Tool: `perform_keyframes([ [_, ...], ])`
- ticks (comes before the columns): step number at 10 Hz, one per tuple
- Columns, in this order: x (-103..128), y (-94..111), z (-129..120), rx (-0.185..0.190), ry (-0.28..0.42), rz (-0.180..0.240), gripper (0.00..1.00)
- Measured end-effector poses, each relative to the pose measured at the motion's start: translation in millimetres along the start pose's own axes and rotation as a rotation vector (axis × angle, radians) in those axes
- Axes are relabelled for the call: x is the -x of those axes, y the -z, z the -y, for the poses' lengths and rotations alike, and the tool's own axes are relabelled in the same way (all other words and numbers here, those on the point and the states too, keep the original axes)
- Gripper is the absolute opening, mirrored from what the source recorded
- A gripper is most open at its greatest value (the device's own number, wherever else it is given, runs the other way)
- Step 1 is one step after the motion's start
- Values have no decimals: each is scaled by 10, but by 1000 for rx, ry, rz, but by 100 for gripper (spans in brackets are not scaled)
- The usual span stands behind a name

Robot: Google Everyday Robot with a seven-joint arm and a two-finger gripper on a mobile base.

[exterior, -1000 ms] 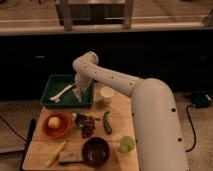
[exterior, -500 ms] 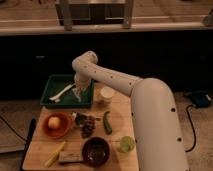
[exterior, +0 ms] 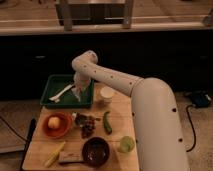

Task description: Place towel in tray

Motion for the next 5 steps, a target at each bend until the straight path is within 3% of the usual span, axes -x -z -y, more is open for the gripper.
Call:
perform_keyframes([
  [3, -8, 12, 5, 0, 4, 1, 78],
  [5, -6, 16, 22, 2, 6, 3, 80],
])
